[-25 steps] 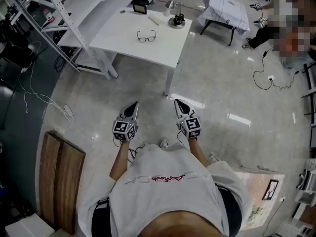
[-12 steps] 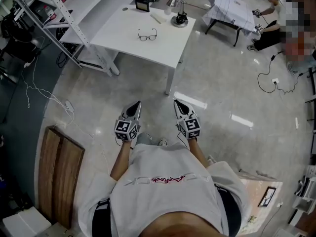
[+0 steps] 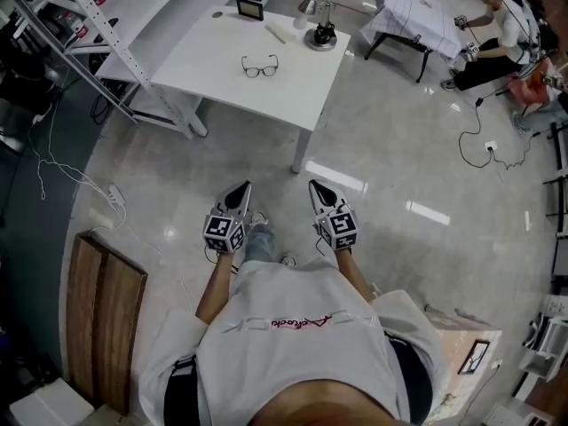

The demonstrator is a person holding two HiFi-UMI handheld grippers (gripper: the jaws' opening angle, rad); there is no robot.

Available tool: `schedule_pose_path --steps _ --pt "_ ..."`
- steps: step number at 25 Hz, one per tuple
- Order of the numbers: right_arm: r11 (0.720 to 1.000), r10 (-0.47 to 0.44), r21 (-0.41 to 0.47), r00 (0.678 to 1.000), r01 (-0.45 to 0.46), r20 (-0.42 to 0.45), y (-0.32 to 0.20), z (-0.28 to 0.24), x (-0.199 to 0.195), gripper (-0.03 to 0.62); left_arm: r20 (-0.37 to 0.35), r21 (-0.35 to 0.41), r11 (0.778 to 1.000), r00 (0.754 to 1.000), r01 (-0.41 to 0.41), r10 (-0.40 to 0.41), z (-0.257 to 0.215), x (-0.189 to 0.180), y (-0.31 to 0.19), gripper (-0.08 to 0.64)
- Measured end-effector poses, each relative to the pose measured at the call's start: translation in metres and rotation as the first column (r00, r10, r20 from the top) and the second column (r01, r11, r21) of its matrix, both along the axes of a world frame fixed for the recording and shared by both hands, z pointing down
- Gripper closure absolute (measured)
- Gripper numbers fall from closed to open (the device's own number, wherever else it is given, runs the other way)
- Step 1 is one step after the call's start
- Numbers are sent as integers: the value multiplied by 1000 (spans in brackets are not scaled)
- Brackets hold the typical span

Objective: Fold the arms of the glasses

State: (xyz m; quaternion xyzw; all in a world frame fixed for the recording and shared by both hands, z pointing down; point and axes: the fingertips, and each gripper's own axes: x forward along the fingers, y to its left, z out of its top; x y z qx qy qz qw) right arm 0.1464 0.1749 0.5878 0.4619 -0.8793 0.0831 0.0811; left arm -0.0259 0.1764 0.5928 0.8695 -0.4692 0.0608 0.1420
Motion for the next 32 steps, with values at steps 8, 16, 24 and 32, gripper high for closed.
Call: schedule_pose_path --steps 8,16,24,32 --pt "1000 8 0 1000 -8 -30 -74 -4 -23 596 -35 10 1000 999 -14 14 2 -21 -77 535" --pt "1000 16 5 999 -16 -47 -143 -15 -66 596 -65 -2 1000 998 -21 21 -1 -65 -147 535" --pt "998 54 -8 997 -54 -60 -177 -10 -93 595 -76 -16 998 996 -57 56 7 -92 -191 535" --pt "995 99 -25 993 -101 -68 -191 -6 -89 595 -95 -25 995 991 -99 96 12 -90 -212 535"
